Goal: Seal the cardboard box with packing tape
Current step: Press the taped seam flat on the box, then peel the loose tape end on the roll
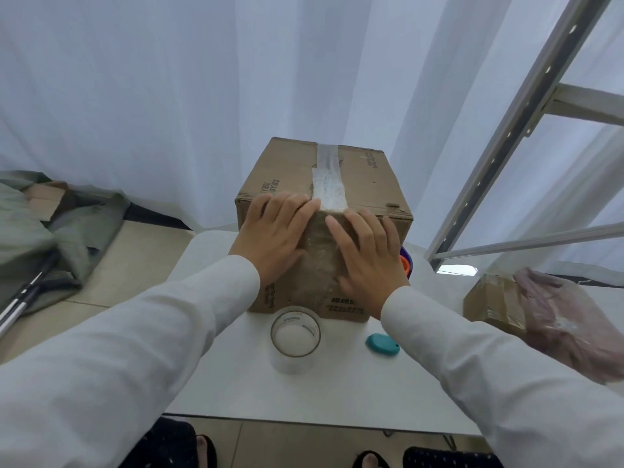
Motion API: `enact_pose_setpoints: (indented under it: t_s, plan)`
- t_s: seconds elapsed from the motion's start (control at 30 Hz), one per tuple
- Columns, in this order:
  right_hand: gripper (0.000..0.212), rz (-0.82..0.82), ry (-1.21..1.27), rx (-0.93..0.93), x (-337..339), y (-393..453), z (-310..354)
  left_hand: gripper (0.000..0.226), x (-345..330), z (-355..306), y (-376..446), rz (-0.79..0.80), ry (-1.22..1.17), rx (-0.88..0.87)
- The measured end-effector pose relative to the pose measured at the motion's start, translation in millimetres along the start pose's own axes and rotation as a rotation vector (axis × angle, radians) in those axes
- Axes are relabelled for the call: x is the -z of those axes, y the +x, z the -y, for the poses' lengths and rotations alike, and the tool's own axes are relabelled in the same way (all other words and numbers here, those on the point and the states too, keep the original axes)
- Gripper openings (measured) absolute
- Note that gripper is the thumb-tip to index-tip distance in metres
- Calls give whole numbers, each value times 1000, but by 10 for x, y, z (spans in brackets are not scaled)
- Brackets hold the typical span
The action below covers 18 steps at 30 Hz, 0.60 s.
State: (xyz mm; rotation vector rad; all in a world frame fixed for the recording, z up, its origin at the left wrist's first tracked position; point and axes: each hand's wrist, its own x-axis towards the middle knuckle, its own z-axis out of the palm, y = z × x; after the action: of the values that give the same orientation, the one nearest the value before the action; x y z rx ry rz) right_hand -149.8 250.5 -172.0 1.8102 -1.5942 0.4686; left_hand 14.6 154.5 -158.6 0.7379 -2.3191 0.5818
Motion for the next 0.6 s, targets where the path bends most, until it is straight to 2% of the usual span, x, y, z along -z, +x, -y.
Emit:
enact_pose_setpoints:
  t_s: [0.07,0.1,0.17,0.2,0.23,0.27,0.33,0.43,0.53,0.6]
  plan:
    - [78,31,96,196,24,-155,173,53,123,82,6,-26,-91,-13]
    - [78,132,147,331,23,-239,276,50,176,126,-5,-38,-125,-34]
    - [73,517,146,535,-15,-389,461,47,256,212,-42,-55,-160,-82]
    - [64,725,101,556,-29,-441,541,45,295,246,-56,-53,-184,-80]
    - [51,858,46,543,-58,-486,592,43,342,274,-57,-50,-217,-58]
    - [41,908,25,511,-70,-509,614,40,396,291,-48,-55,-252,-28]
    - [33,1006,100,383,-50,-475,618,33,511,294,-9,-82,-319,27]
    - [26,1145,488,39,138,-227,554,28,675,242,27,-58,-460,49]
    - [19,1089,893,-354,520,102,407,31,796,146,15,48,-631,56]
    - [30,1070,1127,-676,720,222,269,40,853,52,-2,161,-760,101]
